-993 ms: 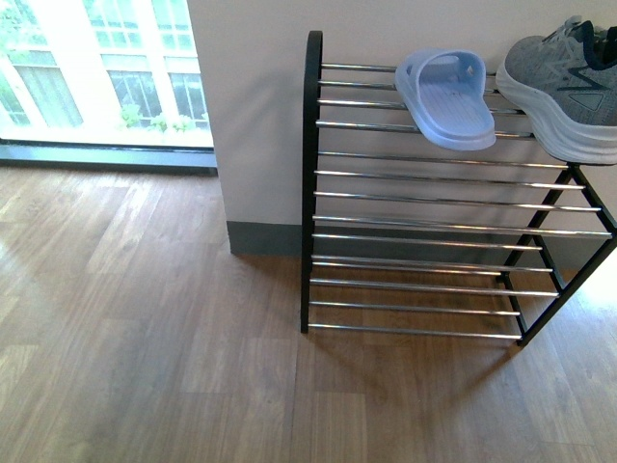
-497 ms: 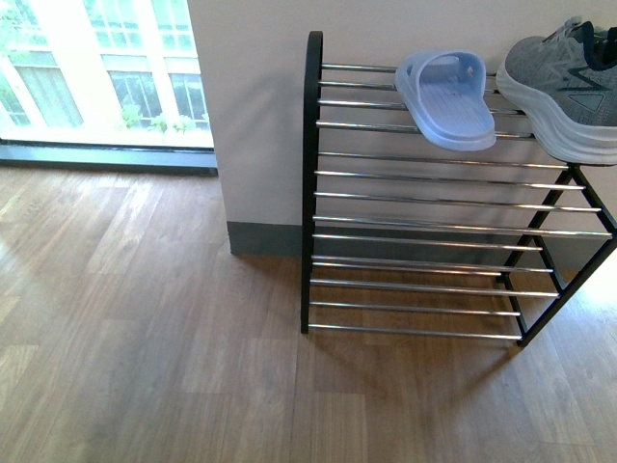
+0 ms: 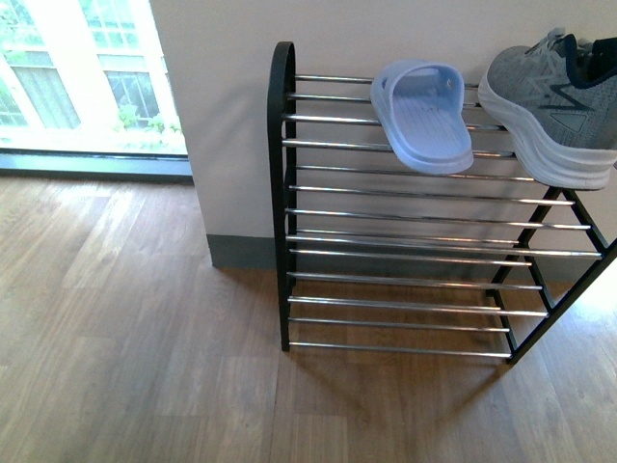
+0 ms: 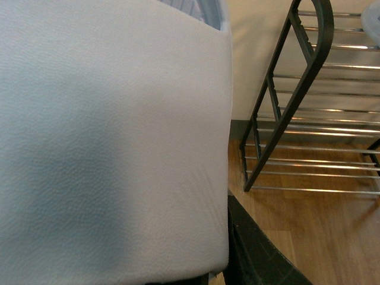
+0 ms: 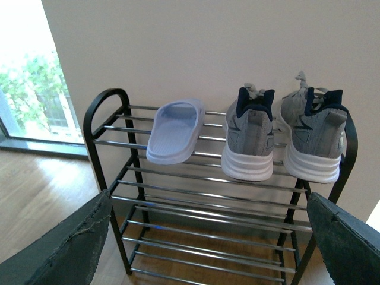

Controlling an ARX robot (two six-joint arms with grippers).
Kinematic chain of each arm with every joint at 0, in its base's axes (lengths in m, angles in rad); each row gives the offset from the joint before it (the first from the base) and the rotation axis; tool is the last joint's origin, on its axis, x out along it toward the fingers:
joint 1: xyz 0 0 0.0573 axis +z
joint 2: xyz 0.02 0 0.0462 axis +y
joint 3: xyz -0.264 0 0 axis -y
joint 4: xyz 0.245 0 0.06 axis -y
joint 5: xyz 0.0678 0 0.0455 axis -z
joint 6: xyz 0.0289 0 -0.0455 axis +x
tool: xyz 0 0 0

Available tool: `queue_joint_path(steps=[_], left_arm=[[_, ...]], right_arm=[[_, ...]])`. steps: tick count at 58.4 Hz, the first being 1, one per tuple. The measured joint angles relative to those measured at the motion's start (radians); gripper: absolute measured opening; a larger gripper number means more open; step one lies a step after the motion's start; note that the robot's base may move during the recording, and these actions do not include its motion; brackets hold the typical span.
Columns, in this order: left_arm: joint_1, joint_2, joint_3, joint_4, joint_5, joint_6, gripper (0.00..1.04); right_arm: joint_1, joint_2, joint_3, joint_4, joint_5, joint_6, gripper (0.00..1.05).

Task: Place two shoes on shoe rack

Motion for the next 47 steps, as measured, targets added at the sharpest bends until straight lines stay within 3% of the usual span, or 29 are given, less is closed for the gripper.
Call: queue_joint_path(steps=[47], left_arm=[[-0.001,0.0,0.0,0.0,0.005,0.0,0.02]], right_arm=[[0.0,-0.002,0.0,-0.002,0.003,0.0,0.96]])
